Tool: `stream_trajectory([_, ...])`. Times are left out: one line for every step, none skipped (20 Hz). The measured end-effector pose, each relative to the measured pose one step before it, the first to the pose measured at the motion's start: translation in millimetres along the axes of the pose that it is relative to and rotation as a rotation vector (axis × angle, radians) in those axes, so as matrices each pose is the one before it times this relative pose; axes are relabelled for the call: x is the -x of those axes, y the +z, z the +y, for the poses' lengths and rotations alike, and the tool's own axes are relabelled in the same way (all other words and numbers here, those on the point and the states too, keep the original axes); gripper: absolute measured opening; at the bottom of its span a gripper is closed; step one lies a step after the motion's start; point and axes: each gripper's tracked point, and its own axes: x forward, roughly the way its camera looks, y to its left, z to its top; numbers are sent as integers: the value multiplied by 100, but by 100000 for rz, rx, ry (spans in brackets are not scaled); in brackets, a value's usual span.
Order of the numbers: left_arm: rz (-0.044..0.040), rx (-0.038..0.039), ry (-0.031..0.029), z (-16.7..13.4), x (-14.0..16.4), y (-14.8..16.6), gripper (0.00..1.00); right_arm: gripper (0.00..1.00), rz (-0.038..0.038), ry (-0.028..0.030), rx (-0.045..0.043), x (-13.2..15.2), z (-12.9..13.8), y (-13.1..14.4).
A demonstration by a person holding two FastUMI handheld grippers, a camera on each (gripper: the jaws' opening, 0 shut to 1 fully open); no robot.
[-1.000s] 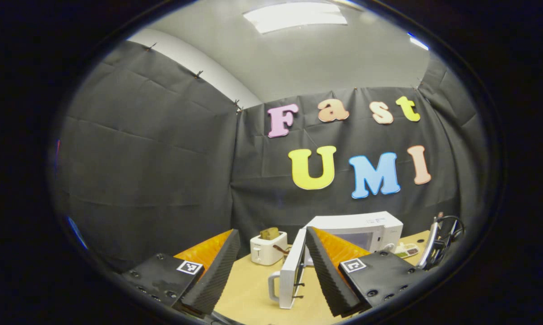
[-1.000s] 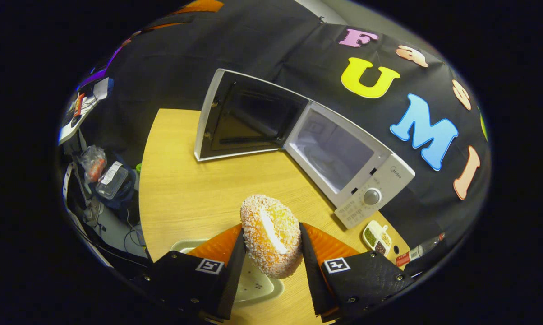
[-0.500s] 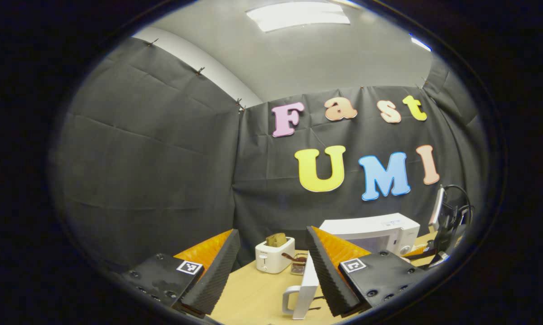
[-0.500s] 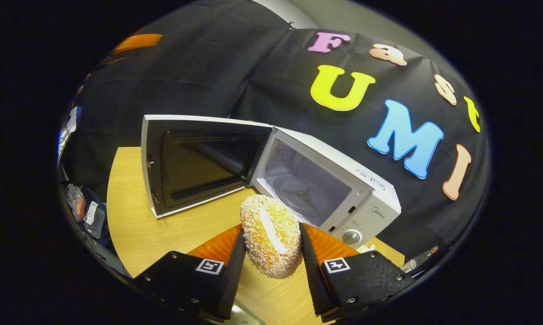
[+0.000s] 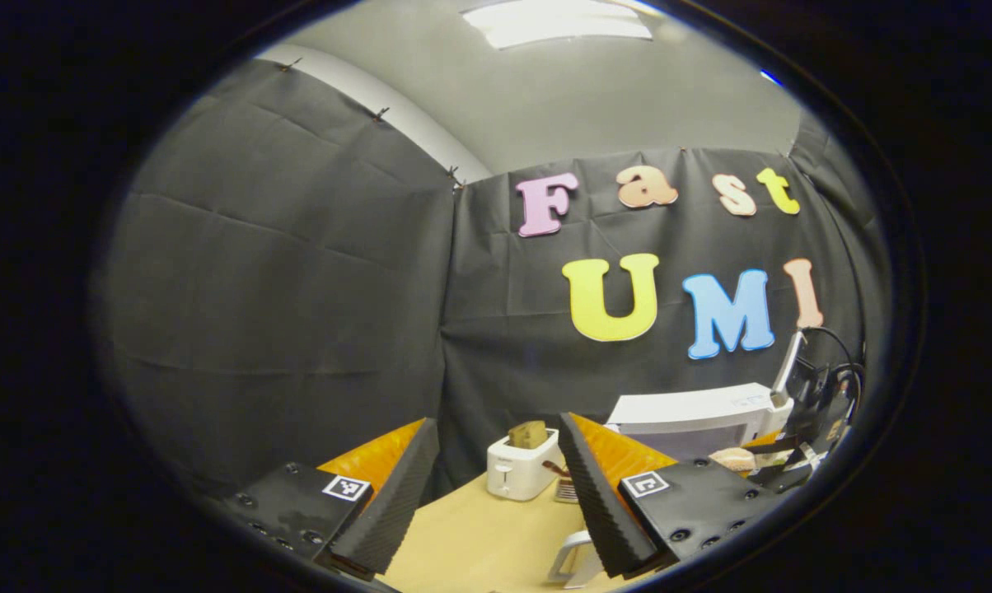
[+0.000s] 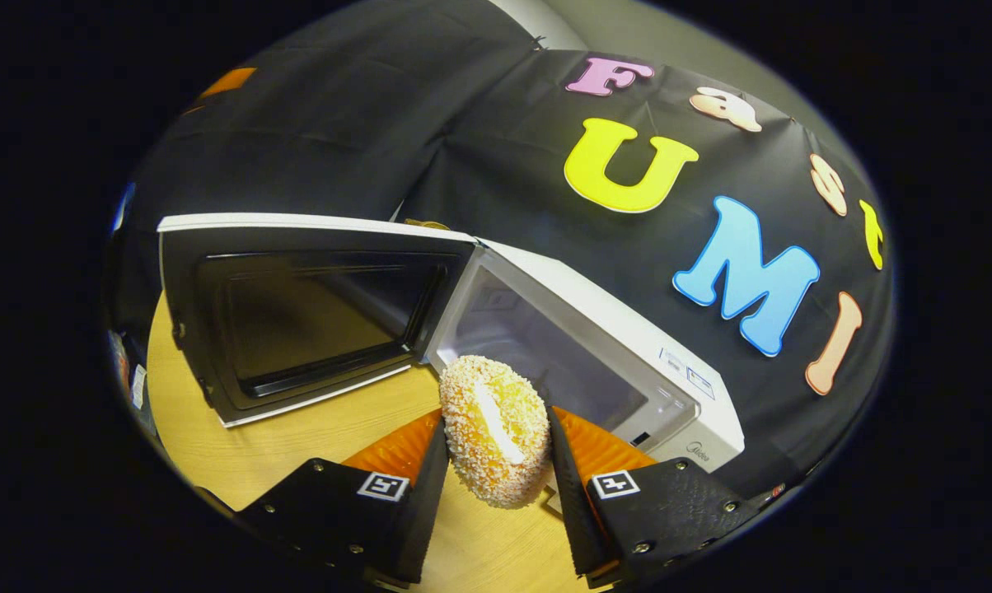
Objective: Open the microwave oven with the left hand, put the food in, and close the microwave oven.
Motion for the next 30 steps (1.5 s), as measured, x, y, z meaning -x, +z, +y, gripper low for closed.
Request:
stream_trajectory([601,-20,537,606,-415,-200,95,66,10,-550,409,-919,-81,95])
stream_trajectory([401,152,536,483,-432,-171,95,66,-415,-980,837,-878,-116,210])
stream_trajectory([514,220,573,688,-156,-374,95,66,-239,-1560,1054,-948,-229,116])
stream_trajectory([505,-3,413,334,-272,-284,95,66,83,-1419,1165,-884,-161,19])
stream_trajectory([479,-240,461,597,-241,-110,94,66,162,-1110,1091,-878,-53,-3])
stream_trajectory([281,-430,484,510,-220,-75,95,66,19,-1044,1175,-977,-30,-15])
stream_trajectory([181,-588,688,590,-172,-233,95,66,87,-889,1012,-917,-9,-129])
stream_trajectory([1,-568,844,520,-119,-10,95,66,318,-612,630,-957,23,-168])
stream_trajectory([83,-286,1133,645,-152,30,95,66,769,-606,565,-803,123,-286])
stream_trajectory([256,-74,1014,627,-3,-176,95,66,809,-535,1129,-843,39,-396])
stream_trajectory([204,-134,1323,518,-169,-83,95,66,747,-589,1635,-778,56,-332])
stream_trajectory([109,-305,1141,458,-40,-85,95,66,557,-371,1731,-770,162,-319])
stream_trajectory([411,-634,1346,724,41,-64,95,67,262,-141,1979,-664,96,-223])
stream_trajectory([667,-802,1292,575,9,-206,95,67,139,-255,1808,-874,109,-251])
stream_trajectory([821,-767,1386,456,150,-363,95,67,244,9,1681,-863,73,-229])
stream_trajectory([945,-418,1199,188,-90,-200,95,67,500,34,1276,-774,84,-184])
stream_trajectory([1346,-25,1247,308,-13,-497,95,67,287,91,672,-795,49,-74])
stream_trajectory([1186,294,1084,482,-31,-581,95,69,-134,-194,641,-583,-8,27])
stream_trajectory([1300,467,790,568,-173,-571,95,69,-77,-583,910,-562,-96,0])
stream_trajectory([984,420,669,142,-88,-420,95,69,-108,-212,876,-536,1,-73])
stream_trajectory([692,300,442,-51,-187,-466,94,69,228,-118,629,-512,-4,-44])
stream_trajectory([448,71,415,-77,-178,-298,95,69,185,297,688,-549,197,-83])
stream_trajectory([333,-73,300,-112,-114,-284,95,69,34,286,1103,-522,145,-113])
stream_trajectory([278,-231,331,-129,-170,-295,95,69,83,-38,1620,-475,100,-147])
stream_trajectory([342,-30,142,-62,-165,-253,95,70,84,-402,1920,-286,-101,-118])
stream_trajectory([378,219,154,-245,-138,-398,95,71,-114,-446,1914,-444,-35,-98])
stream_trajectory([396,284,-8,-111,-130,-147,95,71,67,-615,1315,-274,-46,-205])
stream_trajectory([314,164,9,-42,-56,-103,95,71,119,-381,687,-107,3,-293])
stream_trajectory([438,9,-174,-118,-178,-262,95,71,265,-484,342,-346,-70,-212])
stream_trajectory([706,-177,-346,-259,-244,-211,95,72,201,-1037,487,-418,-164,-207])
